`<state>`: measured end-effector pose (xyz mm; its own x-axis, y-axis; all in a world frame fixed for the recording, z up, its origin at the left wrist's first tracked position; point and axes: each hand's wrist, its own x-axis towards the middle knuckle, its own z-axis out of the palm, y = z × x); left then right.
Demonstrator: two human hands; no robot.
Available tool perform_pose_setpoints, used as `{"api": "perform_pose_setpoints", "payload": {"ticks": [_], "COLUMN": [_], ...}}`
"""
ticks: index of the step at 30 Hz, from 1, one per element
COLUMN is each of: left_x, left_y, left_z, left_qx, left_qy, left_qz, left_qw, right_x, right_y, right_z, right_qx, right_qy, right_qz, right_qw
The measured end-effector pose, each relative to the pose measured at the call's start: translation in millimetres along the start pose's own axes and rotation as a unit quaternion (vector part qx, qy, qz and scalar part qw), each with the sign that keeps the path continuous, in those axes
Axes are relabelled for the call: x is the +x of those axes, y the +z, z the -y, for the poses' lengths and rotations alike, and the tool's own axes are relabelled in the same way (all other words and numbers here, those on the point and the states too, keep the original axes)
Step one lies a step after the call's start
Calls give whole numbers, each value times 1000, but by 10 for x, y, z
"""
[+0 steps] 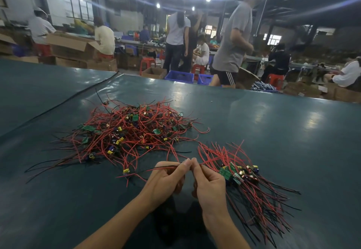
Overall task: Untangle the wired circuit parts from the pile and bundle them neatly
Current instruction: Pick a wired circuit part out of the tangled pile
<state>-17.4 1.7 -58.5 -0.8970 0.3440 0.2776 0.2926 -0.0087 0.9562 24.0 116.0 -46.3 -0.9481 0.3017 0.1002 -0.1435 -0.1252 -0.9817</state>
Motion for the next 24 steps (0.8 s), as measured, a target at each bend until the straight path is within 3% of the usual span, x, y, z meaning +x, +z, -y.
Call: {"api": "perform_pose_setpoints", "payload": {"ticks": [8,16,20,24], "left_x": [8,28,11,13], "left_y": [23,-28,-47,-41], "left_z": [-27,-62,-86,-86], "left_qx": [-22,-60,-74,-41], "left_qy": [-2,-5,-8,1], "left_qz": [-16,-34,-9,-7], "left_qw": [1000,998,997,999], "right_x": [159,327,308,210], "right_y": [-116,-393,-376,-214], "right_z": [13,76,39,-22], "right_qx": [79,171,175,80], "right_qy": [86,76,63,85], "right_qz": [-104,-196,-191,-103], "right_qw": [988,963,964,988]}}
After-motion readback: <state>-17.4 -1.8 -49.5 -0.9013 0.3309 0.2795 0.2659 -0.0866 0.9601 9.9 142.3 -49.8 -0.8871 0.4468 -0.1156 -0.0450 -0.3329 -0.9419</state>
